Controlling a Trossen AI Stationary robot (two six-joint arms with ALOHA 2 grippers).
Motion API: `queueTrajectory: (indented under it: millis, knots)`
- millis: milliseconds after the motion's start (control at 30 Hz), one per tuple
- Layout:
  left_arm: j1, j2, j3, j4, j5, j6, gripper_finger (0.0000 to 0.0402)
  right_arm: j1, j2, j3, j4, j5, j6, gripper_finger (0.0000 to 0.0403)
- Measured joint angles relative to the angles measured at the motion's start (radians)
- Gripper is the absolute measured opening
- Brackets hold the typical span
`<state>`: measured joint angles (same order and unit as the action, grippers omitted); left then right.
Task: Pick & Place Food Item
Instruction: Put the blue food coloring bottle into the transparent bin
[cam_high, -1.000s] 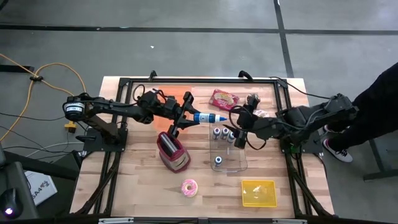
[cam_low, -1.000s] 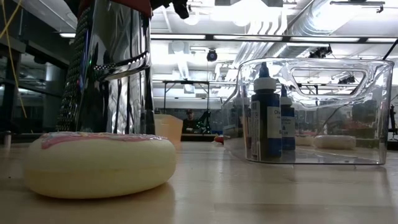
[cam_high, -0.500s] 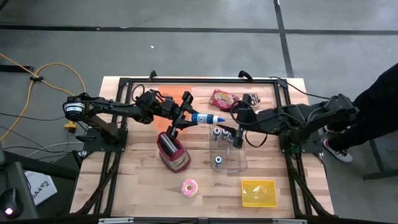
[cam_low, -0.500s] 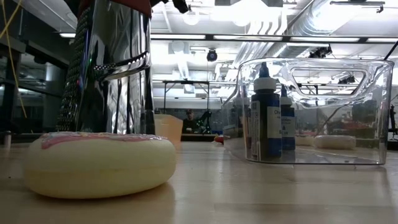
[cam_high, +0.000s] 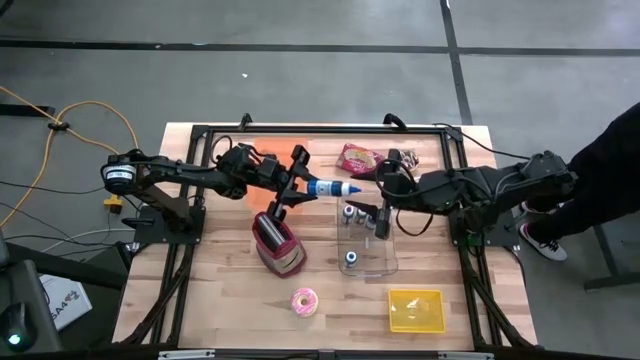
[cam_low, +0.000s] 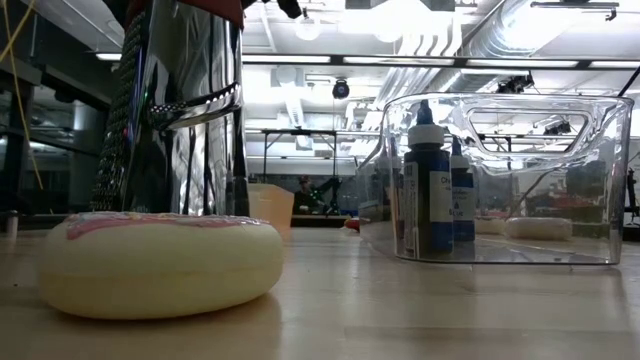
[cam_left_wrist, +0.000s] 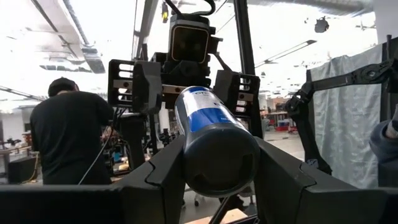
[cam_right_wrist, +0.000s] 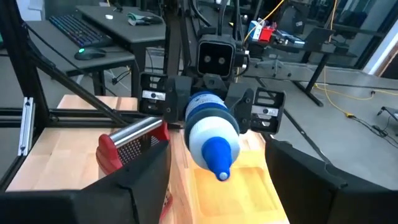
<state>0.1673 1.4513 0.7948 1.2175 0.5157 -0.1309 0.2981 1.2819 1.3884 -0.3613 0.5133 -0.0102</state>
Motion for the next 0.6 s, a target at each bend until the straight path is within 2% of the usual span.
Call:
queueTrajectory:
  millis: [133,300,600]
  knots:
    - [0.0,0.0,0.0,0.004,-0.023,0.003,0.0152,-0.008,0.0,0.0,0.018,-0.005,-0.017,0.0247]
    - [0.0,0.0,0.0,0.004,-0.023,0.003,0.0152,-0.056,0.0,0.0,0.039,-0.074,-0.016,0.0247]
    - [0.0,0.0,0.001,0.021,-0.023,0.002,0.0152,-0.103,0.003,0.0,0.043,-0.135,-0.009,0.0247]
